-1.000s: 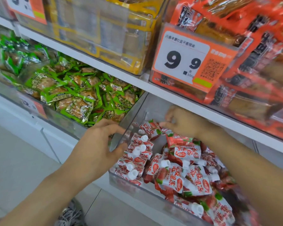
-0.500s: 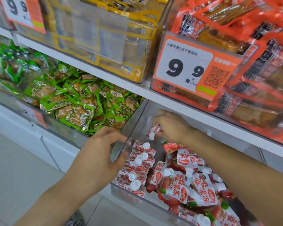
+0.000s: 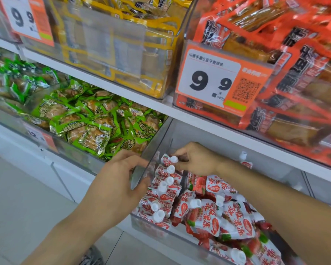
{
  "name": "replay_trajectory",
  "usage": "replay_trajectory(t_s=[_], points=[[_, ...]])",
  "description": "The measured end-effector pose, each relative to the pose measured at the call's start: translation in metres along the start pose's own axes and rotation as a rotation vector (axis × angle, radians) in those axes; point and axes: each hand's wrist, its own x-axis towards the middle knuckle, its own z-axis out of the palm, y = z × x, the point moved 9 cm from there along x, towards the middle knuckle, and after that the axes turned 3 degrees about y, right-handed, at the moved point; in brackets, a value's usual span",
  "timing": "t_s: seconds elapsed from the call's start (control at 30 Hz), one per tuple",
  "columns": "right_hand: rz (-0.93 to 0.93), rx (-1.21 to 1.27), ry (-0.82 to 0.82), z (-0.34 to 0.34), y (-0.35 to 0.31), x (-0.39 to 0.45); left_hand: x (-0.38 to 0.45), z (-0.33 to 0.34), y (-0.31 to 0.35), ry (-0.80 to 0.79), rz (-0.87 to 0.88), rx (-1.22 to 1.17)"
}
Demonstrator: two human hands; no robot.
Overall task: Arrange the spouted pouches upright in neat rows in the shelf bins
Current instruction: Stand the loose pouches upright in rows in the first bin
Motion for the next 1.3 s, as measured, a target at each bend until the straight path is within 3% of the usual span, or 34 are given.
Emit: replay_trajectory(t_s=[0.13, 0.27, 0.47, 0.6, 0.73, 0.8, 0.97, 1.13, 1.3], points=[[0.029, -0.024, -0.174, 0.006, 0.006, -0.003, 0.000, 0.000, -0.001, 0.006, 0.004, -0.004], [0.052, -0.200, -0.140, 0.009, 0.012, -0.001, 0.001, -0.001, 0.003, 0.017, 0.000, 0.001], [0.153, 0.006, -0.233, 0.010, 0.006, -0.019, 0.001, 0.000, 0.003, 0.025, -0.003, 0.009], [0.083, 0.000, 0.025, -0.029, -0.006, -0.041, 0.002, -0.001, -0.001, 0.036, -0.010, 0.012], [0.079, -0.240, -0.113, -0.020, 0.003, -0.059, 0.002, -0.002, 0.000, 0.041, -0.012, 0.016], [0.069, -0.334, -0.094, -0.018, 0.006, -0.058, 0.001, -0.003, 0.002, 0.048, -0.010, 0.009], [-0.106, -0.290, -0.023, -0.025, -0.008, -0.066, 0.001, -0.004, 0.004, 0.051, 0.004, 0.000], [-0.028, -0.100, 0.209, -0.063, -0.013, -0.099, 0.001, -0.004, 0.004, 0.056, 0.009, 0.010], [0.058, -0.286, 0.479, -0.081, -0.016, -0.082, 0.002, -0.004, 0.005, 0.070, 0.017, 0.040]])
